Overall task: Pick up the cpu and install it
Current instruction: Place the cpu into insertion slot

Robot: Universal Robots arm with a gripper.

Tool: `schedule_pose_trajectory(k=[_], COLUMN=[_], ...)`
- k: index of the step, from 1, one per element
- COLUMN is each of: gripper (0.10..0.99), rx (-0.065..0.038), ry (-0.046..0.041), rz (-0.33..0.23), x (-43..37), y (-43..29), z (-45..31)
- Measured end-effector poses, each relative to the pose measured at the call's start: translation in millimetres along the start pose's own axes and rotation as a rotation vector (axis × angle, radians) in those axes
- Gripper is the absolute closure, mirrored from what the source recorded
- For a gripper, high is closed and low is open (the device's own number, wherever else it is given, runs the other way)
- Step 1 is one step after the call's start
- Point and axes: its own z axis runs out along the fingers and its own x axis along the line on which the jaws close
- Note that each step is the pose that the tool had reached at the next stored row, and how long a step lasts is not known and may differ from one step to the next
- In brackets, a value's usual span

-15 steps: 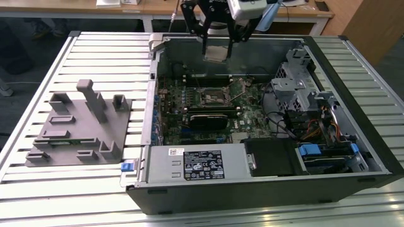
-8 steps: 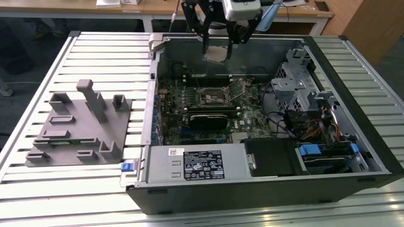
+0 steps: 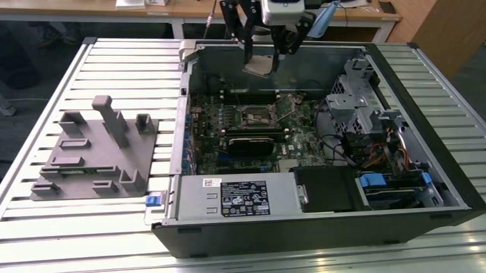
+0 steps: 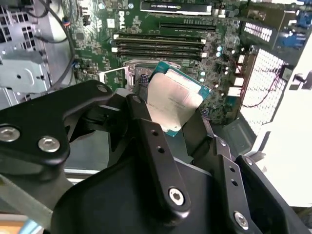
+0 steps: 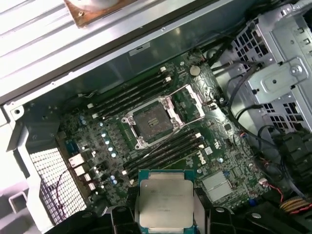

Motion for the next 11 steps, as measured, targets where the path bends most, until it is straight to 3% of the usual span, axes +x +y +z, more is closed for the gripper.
schedule_pose_trajectory(k=[11], gripper=[0.553], rx=[0.002], ry=[-0.0069], rz=[0.168], x=[0.3], y=[0.5], z=[1.0])
